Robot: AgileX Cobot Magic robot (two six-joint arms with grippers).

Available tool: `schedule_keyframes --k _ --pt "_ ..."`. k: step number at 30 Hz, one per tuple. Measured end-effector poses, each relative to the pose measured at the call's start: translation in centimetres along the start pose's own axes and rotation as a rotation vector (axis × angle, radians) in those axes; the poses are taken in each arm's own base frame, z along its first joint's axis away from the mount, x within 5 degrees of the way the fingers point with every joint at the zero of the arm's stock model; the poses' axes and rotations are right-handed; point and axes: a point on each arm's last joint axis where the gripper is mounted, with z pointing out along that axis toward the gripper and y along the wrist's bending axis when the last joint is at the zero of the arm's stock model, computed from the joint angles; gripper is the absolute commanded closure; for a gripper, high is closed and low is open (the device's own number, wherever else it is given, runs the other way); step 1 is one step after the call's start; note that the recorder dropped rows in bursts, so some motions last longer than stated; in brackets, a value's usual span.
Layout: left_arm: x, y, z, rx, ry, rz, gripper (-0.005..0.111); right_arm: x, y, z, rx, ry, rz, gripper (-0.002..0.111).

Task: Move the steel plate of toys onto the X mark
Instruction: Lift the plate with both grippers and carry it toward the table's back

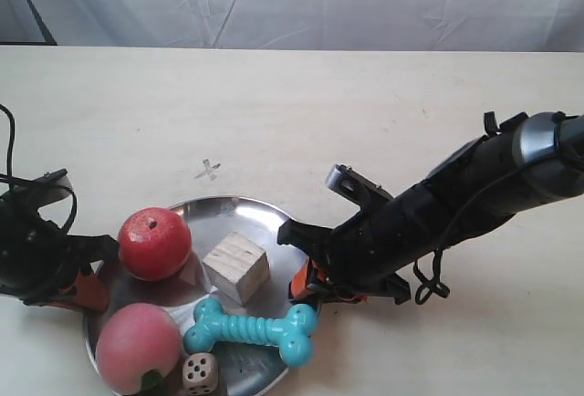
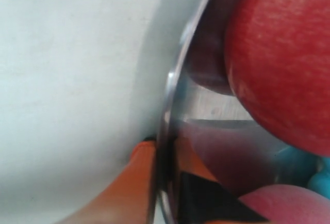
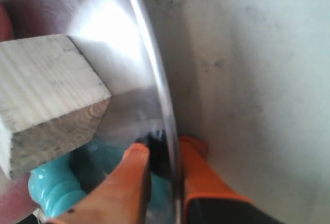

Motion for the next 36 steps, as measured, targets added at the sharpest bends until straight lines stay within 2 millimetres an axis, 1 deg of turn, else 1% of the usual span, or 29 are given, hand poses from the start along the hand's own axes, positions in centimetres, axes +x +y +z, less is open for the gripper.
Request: schedule_keyframes --k 8,18,26,32,36 --pt "-1.4 -0.3 -0.5 -0.008 0.017 0.069 0.107 0.1 0.1 0.1 -0.027 0.023 0.023 0.108" --pt "-2.8 -1.1 -2.0 -0.009 0.07 0.148 0.107 0.0 -0.2 -0.1 -0.06 0.061 0.057 0.109" --pt "-3.8 -1.2 -2.8 -0.039 0.064 0.169 0.107 -1.6 1.2 -0.3 -0.065 0.05 -0.02 0.109" --pt "-5.3 -1.5 -4.4 -0.067 0.058 0.221 0.107 -2.9 2.8 -1.0 -0.053 0.072 -0.096 0.109" --pt "-6.7 -1.8 -5.9 -0.125 0.031 0.256 0.107 -4.5 4.1 -1.2 -0.044 0.082 -0.152 0.109"
